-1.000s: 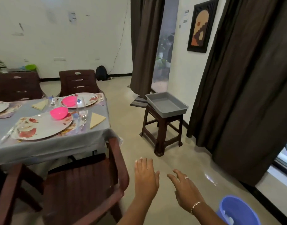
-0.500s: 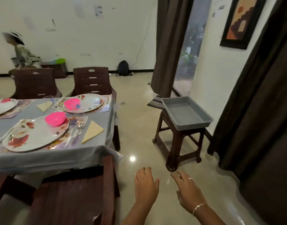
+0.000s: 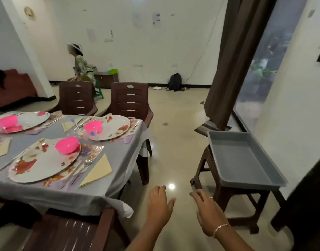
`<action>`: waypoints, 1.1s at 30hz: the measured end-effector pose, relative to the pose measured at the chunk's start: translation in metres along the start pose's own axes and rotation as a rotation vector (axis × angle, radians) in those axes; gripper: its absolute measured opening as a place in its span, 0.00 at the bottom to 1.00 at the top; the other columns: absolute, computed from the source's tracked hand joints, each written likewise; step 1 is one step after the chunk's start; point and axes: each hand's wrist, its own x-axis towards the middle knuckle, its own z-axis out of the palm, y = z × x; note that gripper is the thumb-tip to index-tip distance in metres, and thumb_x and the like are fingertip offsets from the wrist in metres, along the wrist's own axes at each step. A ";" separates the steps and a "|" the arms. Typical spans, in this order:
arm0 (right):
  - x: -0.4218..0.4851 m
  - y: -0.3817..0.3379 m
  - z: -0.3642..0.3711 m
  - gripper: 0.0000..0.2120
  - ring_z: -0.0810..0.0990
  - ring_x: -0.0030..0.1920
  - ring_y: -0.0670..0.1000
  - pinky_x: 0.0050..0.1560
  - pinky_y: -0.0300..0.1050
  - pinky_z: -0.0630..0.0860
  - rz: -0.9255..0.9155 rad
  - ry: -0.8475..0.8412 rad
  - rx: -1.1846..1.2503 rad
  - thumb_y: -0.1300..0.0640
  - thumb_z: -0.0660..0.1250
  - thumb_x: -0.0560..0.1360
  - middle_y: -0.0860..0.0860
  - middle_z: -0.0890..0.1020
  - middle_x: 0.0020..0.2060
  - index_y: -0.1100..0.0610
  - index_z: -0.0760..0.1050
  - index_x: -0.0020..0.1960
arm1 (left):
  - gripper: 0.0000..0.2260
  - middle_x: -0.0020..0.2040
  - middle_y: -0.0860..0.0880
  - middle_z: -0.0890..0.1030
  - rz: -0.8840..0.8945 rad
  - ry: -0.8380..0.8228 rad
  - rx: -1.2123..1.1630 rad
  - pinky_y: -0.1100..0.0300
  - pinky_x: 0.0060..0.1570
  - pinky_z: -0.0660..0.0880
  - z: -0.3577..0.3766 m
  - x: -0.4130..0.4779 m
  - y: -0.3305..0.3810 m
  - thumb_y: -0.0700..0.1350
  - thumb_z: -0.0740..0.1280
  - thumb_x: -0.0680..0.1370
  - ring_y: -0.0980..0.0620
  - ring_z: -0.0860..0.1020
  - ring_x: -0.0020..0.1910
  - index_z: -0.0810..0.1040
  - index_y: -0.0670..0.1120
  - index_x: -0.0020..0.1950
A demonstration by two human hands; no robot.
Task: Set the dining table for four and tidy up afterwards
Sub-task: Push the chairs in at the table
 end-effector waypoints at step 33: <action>0.803 0.221 -0.055 0.25 0.69 0.62 0.50 0.57 0.40 0.72 -0.052 -0.055 0.041 0.59 0.62 0.75 0.49 0.67 0.65 0.50 0.62 0.70 | 0.23 0.67 0.48 0.68 -0.081 -0.197 0.155 0.61 0.64 0.64 0.062 0.800 -0.027 0.57 0.57 0.80 0.50 0.66 0.66 0.63 0.45 0.71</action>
